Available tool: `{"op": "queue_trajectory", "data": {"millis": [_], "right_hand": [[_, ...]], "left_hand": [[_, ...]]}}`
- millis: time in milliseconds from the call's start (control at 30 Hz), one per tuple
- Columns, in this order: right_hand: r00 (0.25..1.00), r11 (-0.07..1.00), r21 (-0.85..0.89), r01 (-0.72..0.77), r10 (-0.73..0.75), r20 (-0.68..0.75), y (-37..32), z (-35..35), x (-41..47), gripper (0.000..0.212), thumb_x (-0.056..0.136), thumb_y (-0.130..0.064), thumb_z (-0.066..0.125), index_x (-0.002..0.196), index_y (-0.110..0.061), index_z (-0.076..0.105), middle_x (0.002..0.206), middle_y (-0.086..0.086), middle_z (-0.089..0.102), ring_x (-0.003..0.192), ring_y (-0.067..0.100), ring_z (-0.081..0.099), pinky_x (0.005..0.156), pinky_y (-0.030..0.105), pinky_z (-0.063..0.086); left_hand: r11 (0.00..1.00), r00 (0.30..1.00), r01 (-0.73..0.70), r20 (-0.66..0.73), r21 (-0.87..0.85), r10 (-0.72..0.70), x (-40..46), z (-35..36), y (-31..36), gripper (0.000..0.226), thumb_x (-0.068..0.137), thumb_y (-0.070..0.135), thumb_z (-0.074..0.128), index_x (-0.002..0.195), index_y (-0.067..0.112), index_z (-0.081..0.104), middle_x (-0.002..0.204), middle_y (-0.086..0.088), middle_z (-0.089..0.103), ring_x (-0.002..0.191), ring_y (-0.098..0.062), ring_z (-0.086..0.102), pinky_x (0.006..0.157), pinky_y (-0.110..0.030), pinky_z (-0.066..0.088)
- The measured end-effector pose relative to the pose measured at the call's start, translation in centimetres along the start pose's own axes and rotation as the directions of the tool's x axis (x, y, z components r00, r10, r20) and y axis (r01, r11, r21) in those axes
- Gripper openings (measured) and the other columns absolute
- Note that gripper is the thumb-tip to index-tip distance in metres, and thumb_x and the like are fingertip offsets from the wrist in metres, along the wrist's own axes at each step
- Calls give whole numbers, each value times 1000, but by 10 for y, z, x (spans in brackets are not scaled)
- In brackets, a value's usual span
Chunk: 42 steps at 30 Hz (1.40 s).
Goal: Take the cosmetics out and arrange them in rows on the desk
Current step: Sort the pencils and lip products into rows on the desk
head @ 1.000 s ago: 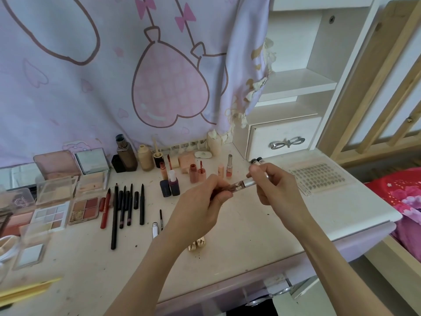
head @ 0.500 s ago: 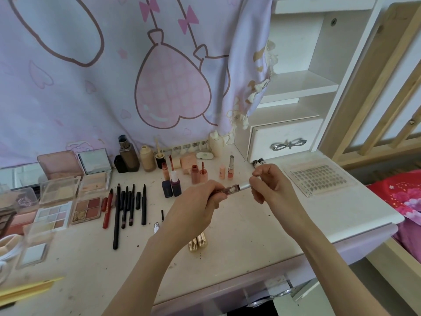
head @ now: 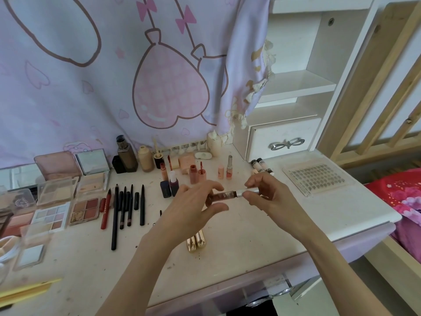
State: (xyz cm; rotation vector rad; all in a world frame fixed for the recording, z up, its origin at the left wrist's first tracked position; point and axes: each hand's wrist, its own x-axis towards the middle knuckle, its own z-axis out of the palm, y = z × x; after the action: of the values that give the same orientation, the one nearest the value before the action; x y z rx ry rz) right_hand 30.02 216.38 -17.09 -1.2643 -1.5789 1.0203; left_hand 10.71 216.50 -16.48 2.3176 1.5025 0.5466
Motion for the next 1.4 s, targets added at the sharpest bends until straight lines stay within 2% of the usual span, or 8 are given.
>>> {"op": "queue_trajectory", "data": {"millis": [133,300,433,533,700,967,1133,1400], "right_hand": [[999,998,-64,-14,17,50,-1,-1,0,4,83,-19,67,81,-22,65,60,-2,53,56,7,46,55,15,36],[1000,999,46,-3,2,25,0,-13,0,17,85,2,60,84,-15,62,56,-14,58,51,0,49,54,13,37],[999,992,124,-27,30,-18,5,-16,-1,13,85,1,61,87,-12,63,63,-3,58,61,16,48,60,30,38],[995,974,223,-38,59,-86,8,-17,-1,5,87,-7,60,85,-4,64,64,3,54,59,15,45,56,21,37],[977,946,323,-41,106,-187,14,-18,2,35,88,-19,62,82,13,52,64,7,47,62,19,38,60,28,30],[928,843,536,-37,229,-295,14,-26,5,23,93,-7,49,72,-10,56,65,5,45,58,13,37,55,22,31],[924,790,607,-86,291,-248,20,-24,1,13,90,-2,51,81,-2,60,60,4,54,55,15,45,55,23,35],[890,620,726,-296,456,-27,32,-1,-12,14,85,9,54,93,4,64,78,14,69,69,18,68,62,19,56]], "left_hand": [[1000,998,28,-59,-4,-28,-2,2,-1,16,92,37,50,103,32,40,88,18,49,85,-8,36,78,-21,27],[999,997,-12,-72,39,15,-3,0,-12,17,95,35,44,105,27,55,78,21,43,73,2,38,75,-20,21],[993,992,-37,-117,112,50,-1,0,-21,25,95,32,44,111,25,62,95,16,40,87,-3,33,77,-21,18],[992,992,-27,-118,120,41,-1,0,-24,26,95,32,44,113,25,62,97,14,41,91,-4,31,78,-20,18],[995,994,-17,-109,97,27,-2,0,-26,25,94,30,47,113,25,62,98,13,43,92,-4,32,79,-20,19],[999,992,52,-115,-4,-52,-4,-1,-29,23,92,25,52,111,18,63,95,8,47,93,-10,41,78,-15,33],[961,953,169,-213,-220,-216,-6,1,-23,22,92,24,53,111,17,63,82,14,53,73,-2,50,61,-10,38],[733,886,368,-23,-572,-463,-2,29,3,17,88,24,61,99,12,66,76,4,68,56,-3,63,55,-8,49]]}}
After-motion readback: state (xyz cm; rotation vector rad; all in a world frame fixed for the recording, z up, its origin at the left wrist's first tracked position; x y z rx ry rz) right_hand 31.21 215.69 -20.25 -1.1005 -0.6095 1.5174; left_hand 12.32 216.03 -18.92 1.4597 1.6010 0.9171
